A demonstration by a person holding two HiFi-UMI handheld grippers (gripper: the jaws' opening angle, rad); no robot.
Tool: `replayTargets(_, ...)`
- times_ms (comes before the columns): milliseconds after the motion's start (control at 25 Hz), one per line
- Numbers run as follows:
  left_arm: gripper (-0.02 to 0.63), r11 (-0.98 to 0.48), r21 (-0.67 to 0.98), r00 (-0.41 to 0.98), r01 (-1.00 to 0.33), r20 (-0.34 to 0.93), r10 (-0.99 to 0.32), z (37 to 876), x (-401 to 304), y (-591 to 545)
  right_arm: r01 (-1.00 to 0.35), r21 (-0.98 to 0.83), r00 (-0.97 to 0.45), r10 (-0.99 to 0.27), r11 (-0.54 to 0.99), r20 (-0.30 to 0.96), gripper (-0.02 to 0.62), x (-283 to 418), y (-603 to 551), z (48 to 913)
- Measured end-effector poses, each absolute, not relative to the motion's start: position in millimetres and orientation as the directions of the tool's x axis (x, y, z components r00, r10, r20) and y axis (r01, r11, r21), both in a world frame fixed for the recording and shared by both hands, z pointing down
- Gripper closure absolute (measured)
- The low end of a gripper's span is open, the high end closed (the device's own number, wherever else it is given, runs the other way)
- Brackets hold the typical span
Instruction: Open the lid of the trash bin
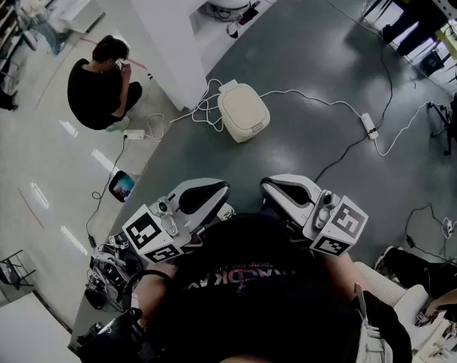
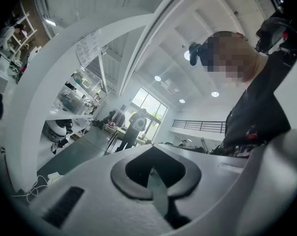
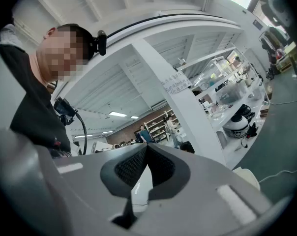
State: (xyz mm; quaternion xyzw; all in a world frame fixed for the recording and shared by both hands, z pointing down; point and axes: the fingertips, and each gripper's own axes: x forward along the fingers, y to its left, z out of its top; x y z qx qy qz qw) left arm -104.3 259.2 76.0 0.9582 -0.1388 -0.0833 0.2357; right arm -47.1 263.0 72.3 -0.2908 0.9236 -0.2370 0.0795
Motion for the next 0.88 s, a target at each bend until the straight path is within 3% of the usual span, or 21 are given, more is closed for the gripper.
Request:
replayTargets(560,0.603,-0.846,0.469,0.936,-0.252,-0.104,-0.336,76,-126,261,-0.474,-0.478,-0.840,-0.542,0.740,-0.006,0.589,-65,260,68)
replayTargets(880,0.603,-0.894,0.355,0.955,-0.273,-0.010,-0.296,86,-121,272,-0.553,-0.418,-0.808,-0.587,0.721,0.058,0.589,-59,260,75)
